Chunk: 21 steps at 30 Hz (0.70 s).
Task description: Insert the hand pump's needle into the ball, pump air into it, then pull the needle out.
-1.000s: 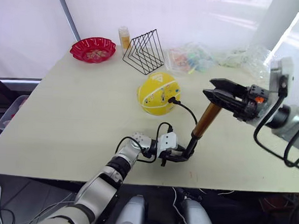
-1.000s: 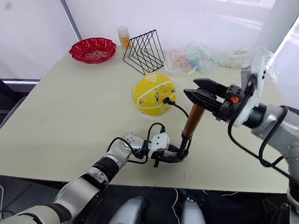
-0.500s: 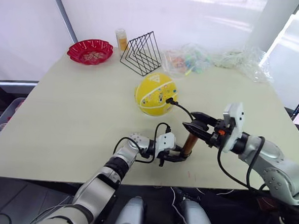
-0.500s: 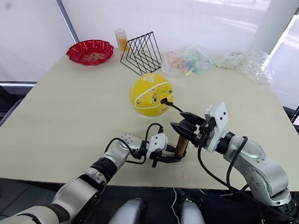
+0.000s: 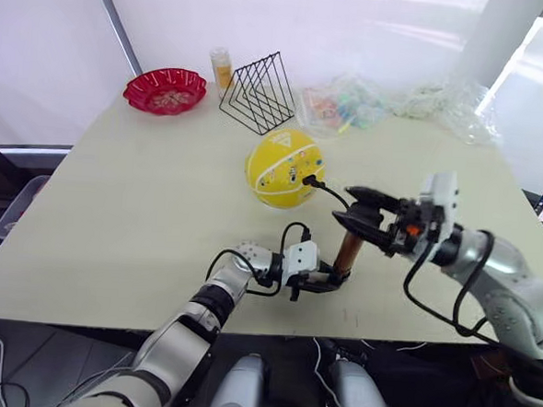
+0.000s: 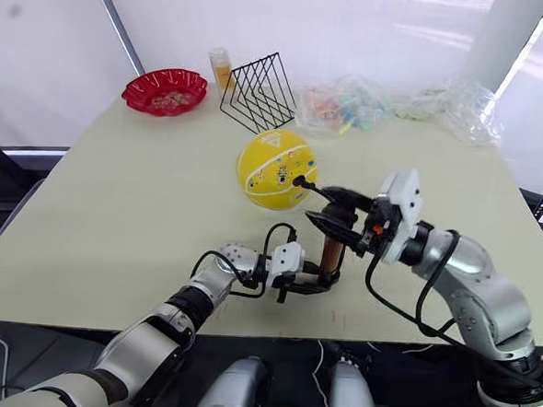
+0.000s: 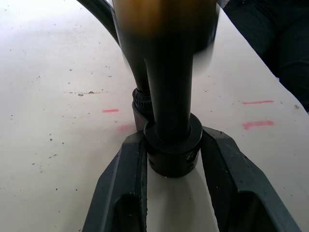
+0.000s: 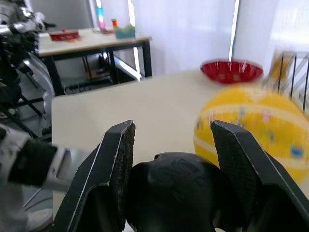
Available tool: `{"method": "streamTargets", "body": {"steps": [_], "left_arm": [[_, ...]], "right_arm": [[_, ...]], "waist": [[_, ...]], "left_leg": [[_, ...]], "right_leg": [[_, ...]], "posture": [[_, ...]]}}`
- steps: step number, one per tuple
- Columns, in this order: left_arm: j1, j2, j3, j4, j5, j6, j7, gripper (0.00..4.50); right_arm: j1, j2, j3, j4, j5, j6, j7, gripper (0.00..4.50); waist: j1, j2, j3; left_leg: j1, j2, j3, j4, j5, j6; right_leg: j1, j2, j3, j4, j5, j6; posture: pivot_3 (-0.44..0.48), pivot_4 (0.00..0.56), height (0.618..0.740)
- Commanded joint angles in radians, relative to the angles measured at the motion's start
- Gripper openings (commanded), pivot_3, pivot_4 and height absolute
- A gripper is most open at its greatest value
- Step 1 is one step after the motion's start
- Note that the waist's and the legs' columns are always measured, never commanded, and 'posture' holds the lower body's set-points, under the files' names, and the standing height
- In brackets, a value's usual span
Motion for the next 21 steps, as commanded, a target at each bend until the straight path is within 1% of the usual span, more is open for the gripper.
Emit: {"method": "streamTargets", "body": {"steps": [1,5,8,9,14,17,21], "left_arm": [[0.045,0.039,-0.062,0.177,0.121,0.021,0.022,1.11],[0.03,0.032,-0.063,0.203,0.122,0.001,0.027,1.11],[0.026,0.026,-0.062,0.214,0.122,-0.008,0.038,1.11],[0.027,0.025,-0.062,0.217,0.123,-0.013,0.042,1.11],[0.029,0.022,-0.06,0.224,0.122,-0.025,0.048,1.11],[0.03,0.026,-0.067,0.226,0.129,-0.032,0.052,1.11],[0.029,0.025,-0.07,0.231,0.129,-0.036,0.055,1.11]], "right_arm": [[-0.122,-0.075,-0.185,-0.079,0.094,0.037,-0.073,2.02],[-0.17,-0.111,-0.215,-0.08,0.16,0.084,-0.102,2.02],[-0.219,-0.125,-0.243,-0.063,0.202,0.106,-0.134,2.02],[-0.216,-0.125,-0.245,-0.062,0.206,0.112,-0.141,2.02],[-0.135,-0.127,-0.208,-0.071,0.179,0.142,-0.144,2.02],[-0.047,-0.077,-0.152,-0.065,0.125,0.117,-0.15,2.02],[-0.029,-0.064,-0.145,-0.067,0.109,0.103,-0.147,2.02]], "waist": [[0.0,0.001,0.001],[0.001,-0.003,0.002],[0.001,-0.002,0.003],[0.002,-0.002,0.003],[0.008,-0.002,0.003],[0.009,-0.006,0.0],[0.006,-0.006,-0.003]], "left_leg": [[0.0,0.0,0.001,0.0,0.0,0.0],[0.0,-0.002,0.001,0.001,0.0,0.0],[-0.001,-0.004,0.002,0.001,0.0,0.0],[-0.001,-0.004,0.002,0.001,0.0,0.0],[-0.002,-0.006,0.002,0.001,0.0,0.0],[0.0,-0.005,0.002,0.001,0.0,0.0],[0.002,-0.005,0.002,0.001,0.0,0.0]], "right_leg": [[0.0,0.0,0.0,0.0,0.0,0.0],[0.001,-0.003,0.001,0.0,0.0,0.001],[0.0,-0.005,0.001,0.0,0.001,0.001],[0.0,-0.006,0.001,0.0,0.001,0.001],[-0.001,-0.007,0.001,0.0,0.001,0.002],[0.001,-0.006,0.001,0.0,0.001,0.002],[0.002,-0.007,0.002,0.0,0.0,0.0]], "posture": [[0.0,0.15,0.737],[0.0,0.15,0.737],[0.0,0.15,0.737],[0.0,0.15,0.737],[0.0,0.15,0.737],[0.0,0.15,0.737],[0.0,0.15,0.737]]}}
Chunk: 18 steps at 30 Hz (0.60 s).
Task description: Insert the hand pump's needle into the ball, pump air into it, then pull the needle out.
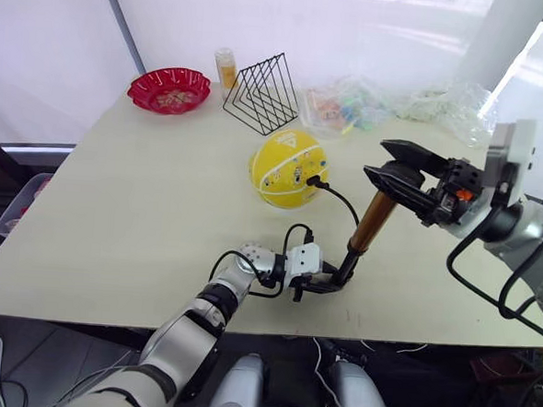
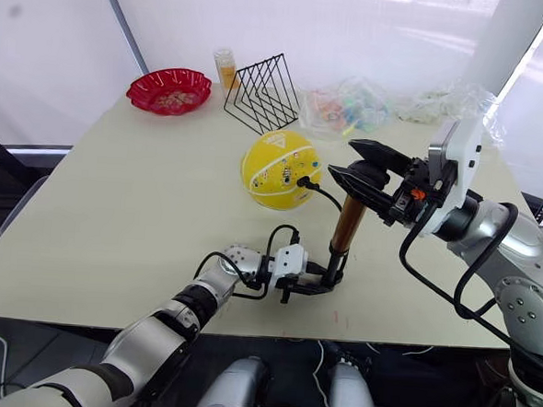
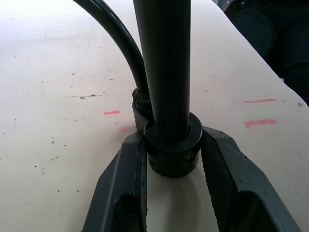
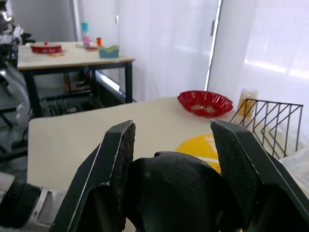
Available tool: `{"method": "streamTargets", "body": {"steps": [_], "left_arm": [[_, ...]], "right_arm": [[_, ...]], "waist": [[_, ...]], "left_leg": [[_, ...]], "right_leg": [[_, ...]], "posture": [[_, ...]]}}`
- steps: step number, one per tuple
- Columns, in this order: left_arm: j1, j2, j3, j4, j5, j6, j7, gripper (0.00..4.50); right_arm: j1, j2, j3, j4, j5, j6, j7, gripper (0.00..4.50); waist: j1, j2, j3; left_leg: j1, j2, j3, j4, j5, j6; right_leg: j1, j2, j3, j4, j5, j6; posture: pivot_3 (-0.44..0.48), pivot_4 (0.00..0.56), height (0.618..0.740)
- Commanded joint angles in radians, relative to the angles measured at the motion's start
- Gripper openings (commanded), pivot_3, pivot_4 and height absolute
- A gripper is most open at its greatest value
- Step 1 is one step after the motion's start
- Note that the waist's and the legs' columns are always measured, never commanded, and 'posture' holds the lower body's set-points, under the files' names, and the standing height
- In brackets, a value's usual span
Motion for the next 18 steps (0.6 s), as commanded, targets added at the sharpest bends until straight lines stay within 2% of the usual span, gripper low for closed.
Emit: {"method": "streamTargets", "body": {"steps": [1,3,5,7,18], "left_arm": [[0.059,0.049,-0.061,0.13,0.125,0.045,0.023,1.11],[0.059,0.049,-0.061,0.131,0.125,0.044,0.023,1.11],[0.063,0.057,-0.065,0.13,0.129,0.046,0.02,1.11],[0.066,0.061,-0.066,0.128,0.129,0.048,0.017,1.11],[0.067,0.067,-0.066,0.129,0.131,0.049,0.013,1.11]], "right_arm": [[0.018,-0.002,0.008,0.009,-0.037,0.006,-0.01,2.02],[0.019,-0.002,0.009,0.009,-0.038,0.004,-0.009,2.02],[0.163,0.075,0.126,0.065,-0.152,-0.068,-0.011,2.02],[0.249,0.109,0.216,0.099,-0.255,-0.129,0.01,2.02],[0.346,0.192,0.279,0.217,-0.432,-0.272,0.061,2.01]], "waist": [[-0.002,0.0,0.0],[-0.001,0.0,-0.001],[-0.001,-0.004,-0.006],[-0.001,-0.01,-0.02],[-0.007,-0.008,-0.021]], "left_leg": [[0.0,0.0,0.0,0.0,0.0,0.0],[0.001,0.001,0.0,0.0,0.0,0.0],[0.001,0.001,0.0,0.0,0.0,0.0],[0.002,0.004,-0.002,-0.003,0.0,0.0],[0.004,0.006,-0.006,-0.002,-0.004,-0.006]], "right_leg": [[0.001,0.0,0.0,0.0,0.0,0.0],[0.001,-0.001,0.0,0.0,0.0,0.0],[0.001,-0.001,0.0,0.0,0.0,0.0],[0.002,0.0,-0.003,-0.001,-0.001,0.001],[0.005,-0.002,-0.003,-0.001,-0.004,-0.003]], "posture": [[0.0,0.15,0.737],[0.0,0.15,0.737],[0.0,0.15,0.737],[0.0,0.15,0.737],[0.0,0.15,0.737]]}}
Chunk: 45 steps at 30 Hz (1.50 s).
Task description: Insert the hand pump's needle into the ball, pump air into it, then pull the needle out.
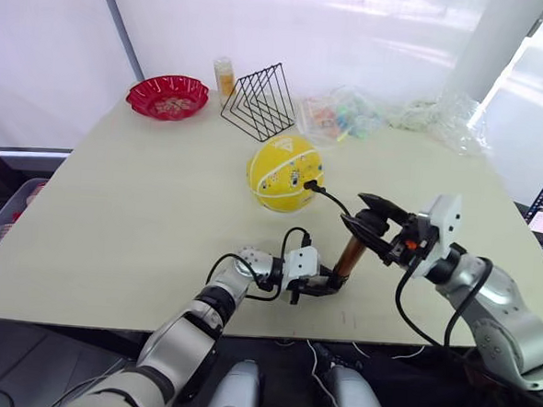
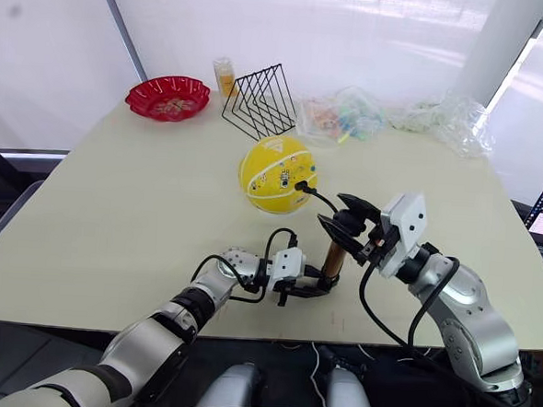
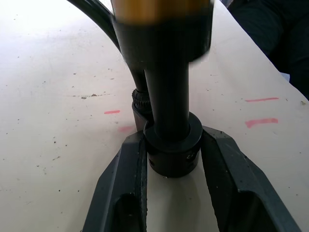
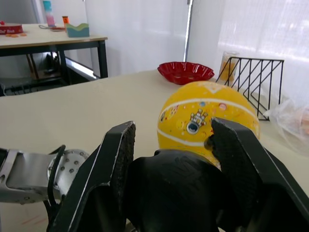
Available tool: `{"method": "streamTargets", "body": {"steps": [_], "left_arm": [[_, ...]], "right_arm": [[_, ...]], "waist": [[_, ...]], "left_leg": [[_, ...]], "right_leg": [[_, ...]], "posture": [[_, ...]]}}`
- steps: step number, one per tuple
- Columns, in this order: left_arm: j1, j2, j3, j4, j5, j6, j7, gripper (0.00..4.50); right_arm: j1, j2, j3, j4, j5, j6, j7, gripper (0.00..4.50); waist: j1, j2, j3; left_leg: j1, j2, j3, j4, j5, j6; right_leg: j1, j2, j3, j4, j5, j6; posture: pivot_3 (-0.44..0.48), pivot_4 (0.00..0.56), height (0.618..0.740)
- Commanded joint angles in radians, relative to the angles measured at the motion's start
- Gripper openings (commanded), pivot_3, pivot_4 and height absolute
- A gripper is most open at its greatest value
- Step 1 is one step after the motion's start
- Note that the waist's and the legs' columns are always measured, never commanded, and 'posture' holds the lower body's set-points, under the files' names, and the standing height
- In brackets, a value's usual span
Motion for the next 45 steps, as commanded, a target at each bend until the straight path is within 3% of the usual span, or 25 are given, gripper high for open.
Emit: {"method": "streamTargets", "body": {"steps": [1,8,13,18,22,24,30,34,42,45], "left_arm": [[0.057,0.056,-0.056,0.115,0.116,0.05,0.001,1.11],[0.05,0.053,-0.054,0.118,0.114,0.054,0.003,1.11],[0.047,0.052,-0.054,0.121,0.115,0.054,0.004,1.11],[0.05,0.053,-0.055,0.123,0.116,0.054,-0.001,1.11],[0.051,0.053,-0.056,0.125,0.117,0.054,-0.007,1.11],[0.05,0.052,-0.056,0.126,0.117,0.054,-0.009,1.11],[0.052,0.051,-0.056,0.127,0.118,0.051,-0.012,1.11],[0.056,0.052,-0.056,0.127,0.118,0.048,-0.014,1.11],[0.057,0.054,-0.055,0.127,0.119,0.047,-0.012,1.11],[0.056,0.055,-0.055,0.126,0.119,0.048,-0.011,1.11]], "right_arm": [[0.06,0.004,0.054,0.112,-0.06,0.007,0.031,2.01],[0.084,0.025,0.087,0.15,-0.104,-0.007,0.063,2.01],[0.039,0.007,0.001,0.073,-0.022,0.042,0.066,2.01],[-0.053,-0.033,-0.131,-0.026,0.142,0.143,0.053,2.01],[-0.206,-0.126,-0.294,-0.076,0.339,0.247,0.028,2.01],[-0.287,-0.178,-0.36,-0.071,0.436,0.297,0.0,2.01],[-0.398,-0.256,-0.431,-0.06,0.582,0.374,-0.066,2.01],[-0.408,-0.256,-0.423,-0.066,0.619,0.386,-0.1,2.01],[-0.22,-0.243,-0.265,-0.078,0.435,0.373,-0.043,2.01],[-0.114,-0.201,-0.109,-0.033,0.277,0.292,0.0,2.01]], "waist": [[0.0,0.0,0.0],[0.0,0.0,0.0],[0.001,0.001,0.0],[0.002,0.001,0.003],[0.002,0.014,0.016],[0.003,0.013,0.018],[0.008,0.011,0.024],[0.009,0.009,0.025],[0.01,0.004,0.02],[0.005,0.002,0.013]], "left_leg": [[0.0,0.0,0.0,0.0,0.0,0.0],[0.0,0.0,-0.001,0.0,0.0,0.0],[-0.001,0.0,-0.002,0.0,0.0,0.0],[-0.003,-0.001,-0.002,0.0,0.0,0.0],[-0.003,-0.003,-0.002,0.001,0.0,0.0],[-0.004,-0.003,-0.002,0.001,0.0,0.0],[-0.007,-0.004,-0.002,0.001,0.002,0.003],[-0.009,-0.006,-0.001,0.001,0.003,0.005],[-0.007,-0.005,-0.002,0.001,0.003,0.005],[-0.005,-0.003,-0.002,0.001,0.0,0.0]], "right_leg": [[0.0,0.0,-0.002,0.0,0.0,0.0],[0.0,0.0,-0.006,0.0,0.0,0.0],[0.0,0.0,-0.007,0.0,0.0,0.0],[0.0,0.0,-0.007,0.0,0.0,0.0],[-0.001,-0.002,-0.007,-0.001,0.0,0.0],[-0.001,-0.002,-0.008,0.0,0.0,0.0],[-0.003,-0.001,-0.011,-0.001,0.001,0.001],[-0.005,-0.002,-0.01,-0.001,0.003,0.005],[-0.004,-0.001,-0.011,-0.001,0.001,0.001],[-0.002,-0.004,-0.01,-0.001,0.0,0.0]], "posture": [[0.0,0.15,0.737],[0.0,0.15,0.737],[0.0,0.15,0.737],[0.0,0.15,0.737],[0.0,0.15,0.737],[0.0,0.15,0.737],[0.0,0.15,0.737],[0.0,0.15,0.737],[0.0,0.15,0.737],[0.0,0.15,0.737]]}}
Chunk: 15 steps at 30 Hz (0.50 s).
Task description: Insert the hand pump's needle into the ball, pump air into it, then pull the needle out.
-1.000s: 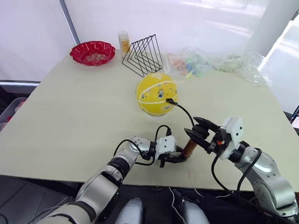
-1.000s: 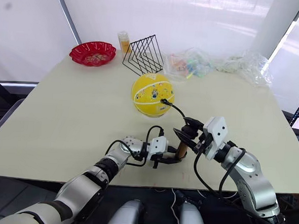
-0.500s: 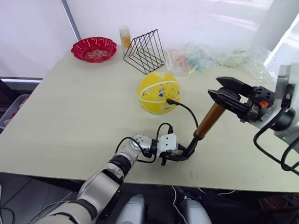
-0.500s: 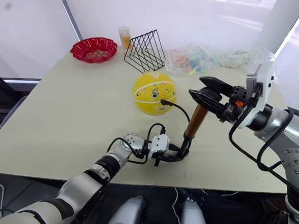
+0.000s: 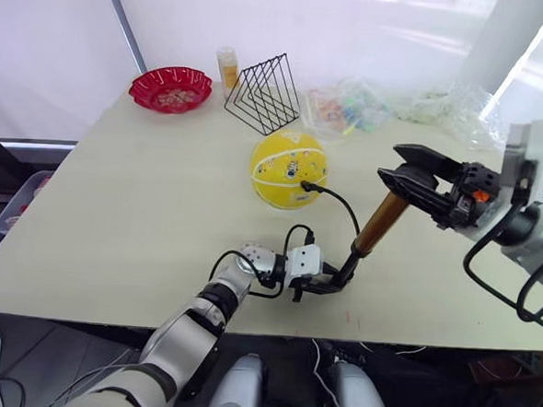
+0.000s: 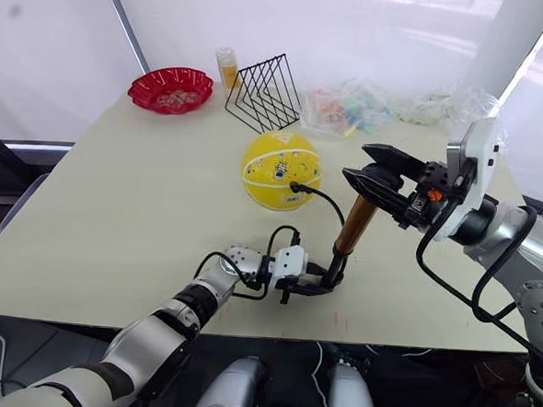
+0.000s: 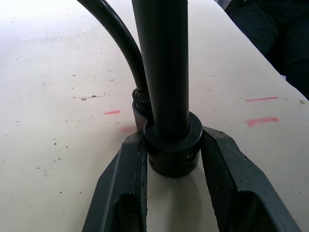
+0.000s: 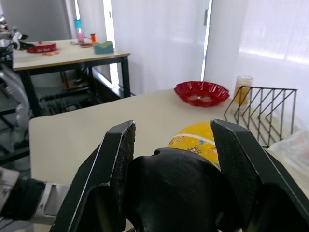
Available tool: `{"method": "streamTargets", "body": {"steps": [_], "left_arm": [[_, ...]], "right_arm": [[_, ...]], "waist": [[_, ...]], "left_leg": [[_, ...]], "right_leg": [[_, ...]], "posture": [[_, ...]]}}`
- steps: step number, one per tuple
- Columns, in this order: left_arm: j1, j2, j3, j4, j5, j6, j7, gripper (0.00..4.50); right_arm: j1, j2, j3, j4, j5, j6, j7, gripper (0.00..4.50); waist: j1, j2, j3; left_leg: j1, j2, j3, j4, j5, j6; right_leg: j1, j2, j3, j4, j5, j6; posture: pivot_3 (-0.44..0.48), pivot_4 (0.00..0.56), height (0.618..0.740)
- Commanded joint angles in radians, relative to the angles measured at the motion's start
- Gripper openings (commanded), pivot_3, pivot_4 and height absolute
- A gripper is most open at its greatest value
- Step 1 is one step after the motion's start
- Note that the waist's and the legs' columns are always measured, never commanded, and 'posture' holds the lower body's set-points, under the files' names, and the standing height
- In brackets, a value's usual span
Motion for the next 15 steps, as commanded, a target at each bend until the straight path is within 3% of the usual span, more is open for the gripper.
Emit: {"method": "streamTargets", "body": {"steps": [1,10,15], "left_arm": [[0.066,0.062,-0.059,0.13,0.12,0.07,0.005,1.11],[0.067,0.063,-0.061,0.129,0.12,0.07,0.009,1.11],[0.067,0.062,-0.06,0.128,0.12,0.072,0.01,1.11]], "right_arm": [[0.145,0.04,0.212,0.08,-0.206,-0.05,0.044,2.01],[0.287,0.148,0.39,0.217,-0.437,-0.166,0.08,2.01],[0.279,0.184,0.362,0.2,-0.438,-0.186,0.092,2.01]], "waist": [[-0.003,-0.003,-0.006],[-0.006,-0.005,-0.015],[-0.006,-0.005,-0.015]], "left_leg": [[0.001,0.001,-0.001,-0.002,0.0,0.0],[0.002,0.004,-0.002,-0.003,-0.001,-0.002],[0.002,0.003,-0.002,-0.003,-0.002,-0.003]], "right_leg": [[0.0,0.0,0.0,0.0,0.0,-0.001],[0.002,-0.002,-0.001,-0.001,-0.002,-0.002],[0.002,-0.002,-0.003,-0.002,-0.001,-0.002]], "posture": [[0.0,0.15,0.737],[0.0,0.15,0.737],[0.0,0.15,0.737]]}}
